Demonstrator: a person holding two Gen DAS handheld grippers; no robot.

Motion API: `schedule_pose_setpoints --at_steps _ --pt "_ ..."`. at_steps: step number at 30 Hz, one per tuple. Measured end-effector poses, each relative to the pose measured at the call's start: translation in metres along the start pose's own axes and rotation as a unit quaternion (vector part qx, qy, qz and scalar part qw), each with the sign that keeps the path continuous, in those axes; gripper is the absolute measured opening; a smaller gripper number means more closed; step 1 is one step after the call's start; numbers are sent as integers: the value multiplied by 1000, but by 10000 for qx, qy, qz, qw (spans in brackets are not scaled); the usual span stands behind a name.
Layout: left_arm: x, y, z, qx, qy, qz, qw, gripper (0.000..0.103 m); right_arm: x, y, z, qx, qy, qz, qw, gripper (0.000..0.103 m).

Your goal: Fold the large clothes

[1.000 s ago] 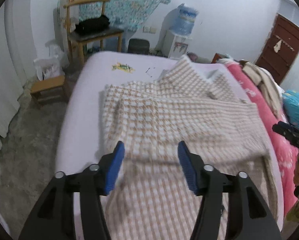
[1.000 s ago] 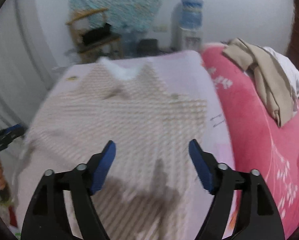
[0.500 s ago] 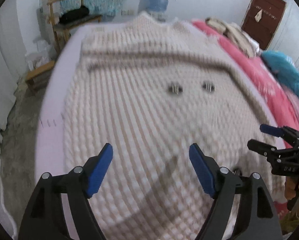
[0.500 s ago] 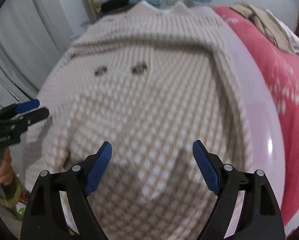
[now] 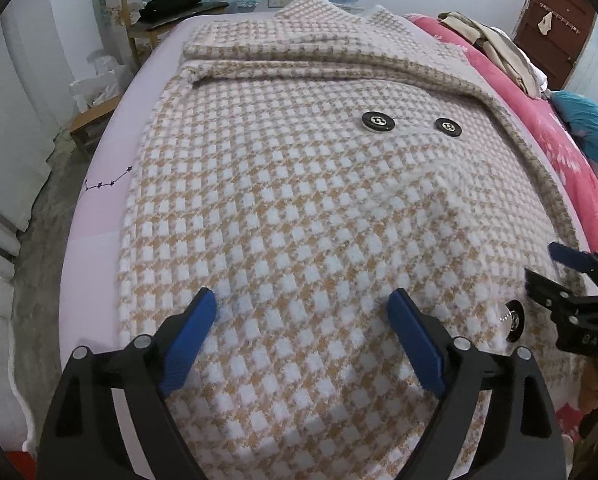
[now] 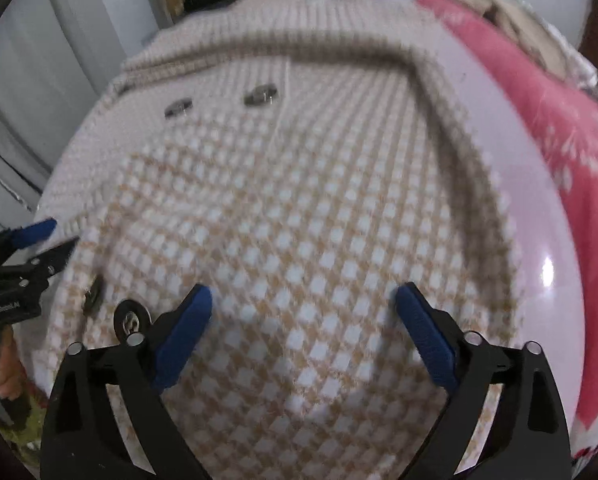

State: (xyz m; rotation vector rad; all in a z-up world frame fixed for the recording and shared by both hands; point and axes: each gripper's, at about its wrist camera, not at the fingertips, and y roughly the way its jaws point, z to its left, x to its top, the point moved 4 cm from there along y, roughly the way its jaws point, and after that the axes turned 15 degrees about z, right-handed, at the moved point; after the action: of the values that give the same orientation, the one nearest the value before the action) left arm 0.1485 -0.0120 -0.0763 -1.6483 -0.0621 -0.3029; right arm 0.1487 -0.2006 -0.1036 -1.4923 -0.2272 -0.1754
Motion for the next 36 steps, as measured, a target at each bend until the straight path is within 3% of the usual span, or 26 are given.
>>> schedule_pose_setpoints --at_steps 13,36 --pt "0 5 -1 169 -67 41 9998 97 -15 -2 -8 131 64 -37 9999 95" --pt "-3 5 -2 142 51 -1 9999 98 -22 -5 -9 118 18 -87 9999 95"
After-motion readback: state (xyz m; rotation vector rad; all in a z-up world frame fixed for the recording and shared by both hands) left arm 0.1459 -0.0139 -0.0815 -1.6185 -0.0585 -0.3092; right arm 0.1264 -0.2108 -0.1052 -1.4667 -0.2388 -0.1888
